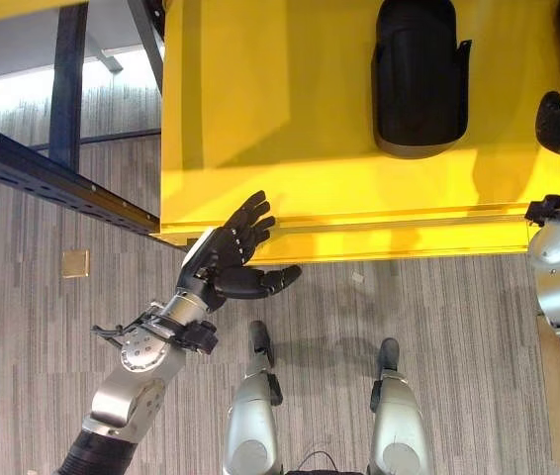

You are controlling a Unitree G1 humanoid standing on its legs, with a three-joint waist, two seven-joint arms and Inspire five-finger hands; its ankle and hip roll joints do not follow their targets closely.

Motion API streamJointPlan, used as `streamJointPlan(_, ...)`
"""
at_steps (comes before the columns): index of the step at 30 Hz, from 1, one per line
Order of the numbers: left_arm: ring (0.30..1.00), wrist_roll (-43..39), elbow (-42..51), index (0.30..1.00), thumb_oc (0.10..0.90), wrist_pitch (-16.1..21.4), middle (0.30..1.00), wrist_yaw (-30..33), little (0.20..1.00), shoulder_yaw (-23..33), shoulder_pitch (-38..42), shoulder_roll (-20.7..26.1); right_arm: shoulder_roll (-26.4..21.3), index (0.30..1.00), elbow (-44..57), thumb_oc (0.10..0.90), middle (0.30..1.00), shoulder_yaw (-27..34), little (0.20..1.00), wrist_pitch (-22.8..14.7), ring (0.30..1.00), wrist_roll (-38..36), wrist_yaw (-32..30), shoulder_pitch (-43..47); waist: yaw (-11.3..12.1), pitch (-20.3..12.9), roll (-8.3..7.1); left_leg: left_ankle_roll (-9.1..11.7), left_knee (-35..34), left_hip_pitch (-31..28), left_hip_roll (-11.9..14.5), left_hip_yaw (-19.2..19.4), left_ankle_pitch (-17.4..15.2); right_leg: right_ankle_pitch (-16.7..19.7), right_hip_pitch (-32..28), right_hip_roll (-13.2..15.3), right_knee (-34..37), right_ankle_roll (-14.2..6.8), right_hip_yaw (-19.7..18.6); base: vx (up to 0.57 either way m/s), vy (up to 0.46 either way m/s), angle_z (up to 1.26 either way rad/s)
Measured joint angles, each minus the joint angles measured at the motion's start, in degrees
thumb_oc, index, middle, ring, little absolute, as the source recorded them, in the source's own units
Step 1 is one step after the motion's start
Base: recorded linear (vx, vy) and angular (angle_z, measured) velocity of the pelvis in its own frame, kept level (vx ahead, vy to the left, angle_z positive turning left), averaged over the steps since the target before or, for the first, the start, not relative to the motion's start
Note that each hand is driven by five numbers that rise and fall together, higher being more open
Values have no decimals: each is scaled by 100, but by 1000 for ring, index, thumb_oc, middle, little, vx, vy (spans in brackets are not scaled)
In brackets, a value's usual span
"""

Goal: Move parts from the plastic box to the shelf.

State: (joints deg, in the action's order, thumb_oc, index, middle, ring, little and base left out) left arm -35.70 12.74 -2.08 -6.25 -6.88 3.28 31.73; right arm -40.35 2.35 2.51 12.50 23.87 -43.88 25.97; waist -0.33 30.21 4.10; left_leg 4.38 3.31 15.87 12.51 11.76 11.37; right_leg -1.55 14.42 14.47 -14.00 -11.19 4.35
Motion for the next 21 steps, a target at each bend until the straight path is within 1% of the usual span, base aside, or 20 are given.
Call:
streamJointPlan(1,1000,0,51,1000,900,5,1000,182,1000,26,-188,-62,545,1000,378,900,1000,274,1000,-151,1000,-241,-428,-529,-123,-2,1,2,-73,-135,-25,62,-15,-7,-98,15,46,-13,-28,61,141,-10)
streamJointPlan(2,1000,0,59,1000,900,13,1000,275,1000,60,-263,-117,617,1000,410,900,1000,312,1000,-246,1000,-348,-565,-741,-212,-7,15,-19,-86,-176,-43,93,-32,-5,-109,36,66,-18,-63,110,264,-12)
streamJointPlan(3,1000,0,67,1000,900,39,1000,372,1000,68,-358,-159,755,1000,441,900,1000,413,1000,-421,1000,-427,-672,-1048,-284,-9,22,-37,-120,-251,-53,122,-43,3,-171,46,105,-24,-70,104,250,-13)
streamJointPlan(4,1000,-3,86,1000,900,116,1000,461,1000,37,-546,-188,1135,1000,644,900,1000,695,1000,-777,1000,-515,-891,-1881,-370,-10,23,-33,-279,-484,-78,222,-43,5,-325,68,210,-23,-111,218,379,-17)
streamJointPlan(5,1000,-4,108,1000,900,133,1000,552,1000,94,-815,-240,1386,1000,734,900,1000,809,1000,-963,1000,-660,-1184,-2677,-540,-23,27,-25,-442,-743,-125,291,-56,22,-566,94,370,-33,-133,179,275,-22)
streamJointPlan(6,1000,-13,67,1000,900,178,1000,571,1000,158,-961,-289,1472,1000,685,900,1000,967,1000,-1126,1000,-766,-1267,-3034,-644,-29,27,-20,-559,-912,-147,376,-52,76,-715,111,519,-62,-167,301,332,-27)
streamJointPlan(7,1000,-53,56,1000,900,208,1000,577,1000,307,-1358,-410,1643,1000,666,900,1000,1424,1000,-1328,1000,-1029,-1544,-3567,-849,-188,30,20,-680,-1131,-168,455,-83,152,-956,115,769,-98,-184,179,149,-23)
streamJointPlan(8,1000,-172,21,1000,900,213,1000,560,1000,318,-1512,-407,1639,1000,663,900,1000,1642,1000,-1451,1000,-1133,-1608,-3737,-901,-309,35,60,-709,-1150,-161,482,-112,189,-1015,111,897,-85,-174,211,154,-16)
streamJointPlan(9,1000,-233,20,1000,900,215,1000,527,1000,326,-1576,-416,1666,1000,661,900,1000,1905,1000,-1584,1000,-1158,-1625,-3823,-909,-325,34,40,-777,-1324,-162,499,-79,293,-1237,92,1051,-132,-140,132,49,-5)
streamJointPlan(10,1000,-234,21,1000,900,246,1000,458,1000,415,-1689,-512,1660,1000,660,900,1000,2083,1000,-1624,1000,-1201,-1702,-3911,-909,-486,7,54,-778,-1393,-160,499,-104,297,-1343,91,1138,-128,-124,133,43,-1)
streamJointPlan(11,1000,-236,5,1000,900,317,1000,437,1000,476,-1798,-607,1617,1000,653,900,1000,2151,1000,-1672,1000,-1301,-1787,-3963,-909,-744,-19,94,-798,-1406,-144,478,-133,324,-1423,90,1271,-130,-80,111,36,5)
streamJointPlan(12,1000,-236,-2,1000,900,336,1000,429,1000,482,-1825,-610,1604,1000,631,900,1000,2183,1000,-1704,1000,-1360,-1801,-3999,-904,-902,-58,106,-807,-1445,-143,451,-135,369,-1562,83,1417,-125,-34,64,24,12)
streamJointPlan(14,1000,-239,-4,1000,900,406,1000,383,1000,524,-1902,-593,1584,1000,593,900,1000,2121,1000,-1779,1000,-1547,-1803,-4041,-867,-1364,-159,158,-786,-1500,-137,426,-152,392,-1756,70,1632,-116,94,86,10,17)
streamJointPlan(15,1000,-239,-5,1000,900,477,1000,308,1000,634,-1933,-587,1587,1000,377,900,1000,1974,1000,-1938,1000,-1762,-1796,-3957,-853,-1719,-265,190,-785,-1518,-126,366,-169,415,-1867,46,1757,-106,127,90,-4,14)
streamJointPlan(16,1000,-239,-5,1000,900,501,1000,295,1000,693,-1945,-582,1587,1000,195,900,1000,1877,1000,-2025,1000,-1985,-1769,-3895,-842,-1839,-338,200,-785,-1547,-120,367,-176,434,-1940,33,1826,-103,172,70,-4,11)
streamJointPlan(18,1000,-238,-4,1000,900,510,1000,287,1000,762,-1920,-581,1707,1000,-71,900,1000,1801,1000,-2040,1000,-2439,-1657,-3912,-745,-1952,-447,224,-786,-1647,-106,360,-187,441,-2091,13,1888,-96,228,78,-14,6)
streamJointPlan(19,1000,-236,-4,1000,900,513,1000,265,1000,820,-2048,-586,1838,1000,-158,900,1000,1731,1000,-2039,1000,-2845,-1536,-3953,-721,-2033,-471,263,-792,-1683,-88,360,-216,435,-2126,1,1891,-95,234,96,-17,1)
streamJointPlan(21,1000,-231,-40,1000,900,509,1000,188,1000,883,-2268,-587,2041,1000,-317,900,1000,1593,1000,-2020,1000,-3333,-1319,-3987,-729,-2101,-494,266,-790,-1710,-74,357,-217,435,-2151,-18,1890,-94,230,67,-7,0)
